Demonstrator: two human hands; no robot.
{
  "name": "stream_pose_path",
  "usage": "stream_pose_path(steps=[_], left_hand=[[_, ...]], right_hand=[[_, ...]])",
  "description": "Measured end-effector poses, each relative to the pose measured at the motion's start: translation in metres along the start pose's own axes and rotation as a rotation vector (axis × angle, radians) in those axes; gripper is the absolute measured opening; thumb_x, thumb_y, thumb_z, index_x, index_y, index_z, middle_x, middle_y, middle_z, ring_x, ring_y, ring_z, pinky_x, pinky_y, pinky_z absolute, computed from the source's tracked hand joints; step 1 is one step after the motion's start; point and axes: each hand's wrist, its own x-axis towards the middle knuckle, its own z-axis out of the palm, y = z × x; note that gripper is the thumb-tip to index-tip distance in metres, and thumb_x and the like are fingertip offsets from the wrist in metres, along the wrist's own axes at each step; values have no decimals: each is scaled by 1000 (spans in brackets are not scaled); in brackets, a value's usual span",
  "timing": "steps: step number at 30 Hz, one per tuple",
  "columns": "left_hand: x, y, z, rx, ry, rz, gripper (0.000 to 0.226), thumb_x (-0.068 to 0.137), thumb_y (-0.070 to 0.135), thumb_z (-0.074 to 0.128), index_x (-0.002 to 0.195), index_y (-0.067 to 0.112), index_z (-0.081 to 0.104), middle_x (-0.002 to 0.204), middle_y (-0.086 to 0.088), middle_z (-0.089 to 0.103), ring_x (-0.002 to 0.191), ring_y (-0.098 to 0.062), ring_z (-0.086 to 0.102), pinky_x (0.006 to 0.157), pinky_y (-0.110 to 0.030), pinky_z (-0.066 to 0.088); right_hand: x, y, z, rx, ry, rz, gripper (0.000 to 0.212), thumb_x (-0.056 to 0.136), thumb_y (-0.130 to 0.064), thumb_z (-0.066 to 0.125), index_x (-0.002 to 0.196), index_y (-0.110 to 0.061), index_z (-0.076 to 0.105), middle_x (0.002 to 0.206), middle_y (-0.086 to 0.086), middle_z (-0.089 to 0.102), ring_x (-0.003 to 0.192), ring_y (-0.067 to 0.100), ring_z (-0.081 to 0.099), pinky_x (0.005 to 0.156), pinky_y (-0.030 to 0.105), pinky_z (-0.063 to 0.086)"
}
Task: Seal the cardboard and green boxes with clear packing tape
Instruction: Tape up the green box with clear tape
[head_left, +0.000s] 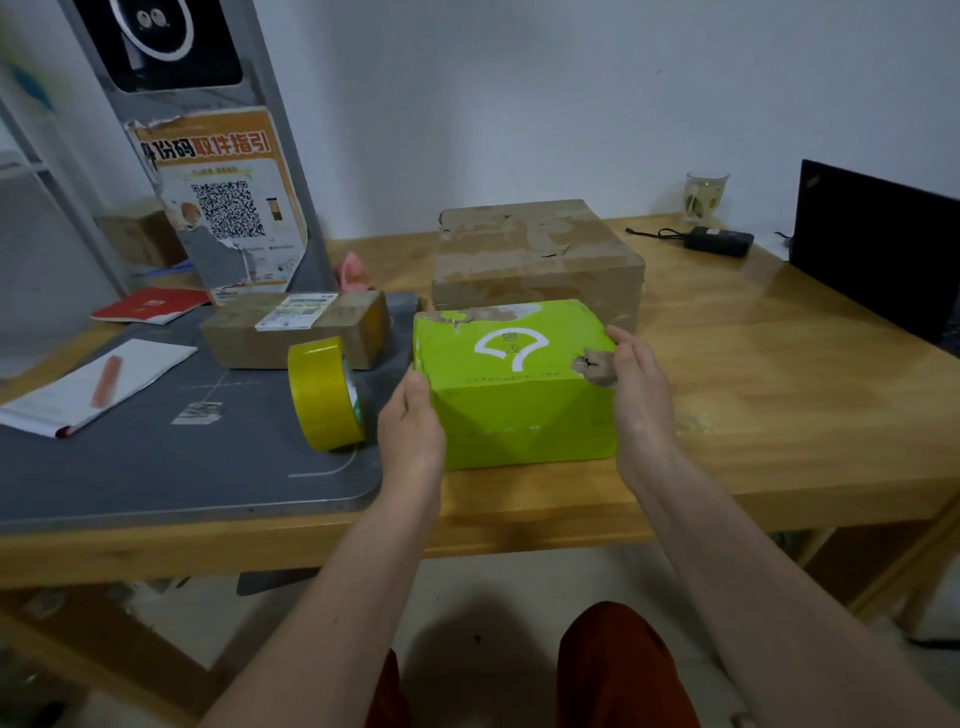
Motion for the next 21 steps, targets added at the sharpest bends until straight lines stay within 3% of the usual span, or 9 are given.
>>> stream_pose_path(steps=[7,9,11,12,14,17,19,21], left_hand=[[3,0,-3,-87,6,-39,38,104,39,41,128,20,63,119,8,62,105,-10,53,92,-28,41],[-1,-3,-9,-41,13,35,43,105,42,34,129,20,62,119,7,62,110,-12,54,94,-28,40],[-9,-9,-19,-39,13,221,46,106,40,29,136,18,56,133,5,59,127,-9,51,107,-27,38],[-13,-13,-26,-33,33,336,47,106,40,29,136,17,55,135,4,58,129,-8,50,108,-27,38],[-10,-21,-43,29,144,542,43,103,34,32,134,14,54,133,2,58,126,-7,51,106,-24,40],[1,-31,-67,97,352,724,38,99,16,42,135,4,47,134,-12,50,129,-21,47,109,-33,39],[12,-38,-80,112,428,622,46,93,5,46,138,1,41,139,-17,42,134,-25,40,114,-40,34],[23,-43,-90,122,401,361,57,90,-2,48,145,7,34,147,-12,34,139,-21,33,117,-42,29]], right_hand=[[2,-1,5,-45,10,-35,38,101,-7,34,133,-13,53,81,-9,61,56,-16,56,55,2,39],[1,-1,4,-112,12,-70,39,99,-22,40,137,-16,49,97,-2,68,81,-12,62,74,6,43],[0,0,2,-250,31,-123,61,88,-51,40,142,-21,43,126,6,63,120,8,55,104,26,38],[-3,-1,2,-304,51,-174,69,85,-56,37,144,-20,41,134,7,57,130,14,46,110,32,32],[-22,-8,8,-355,96,-378,61,90,-45,37,141,-12,41,142,6,46,135,21,38,110,30,29],[-60,-16,25,-288,74,-806,38,97,-23,43,127,-1,50,137,7,44,127,27,46,106,35,38],[-82,-8,44,-257,-103,-932,29,96,-11,43,118,3,55,128,12,53,123,24,49,105,35,39],[-99,6,63,-272,-344,-883,28,95,-8,42,119,1,55,122,12,56,117,20,53,99,34,44]])
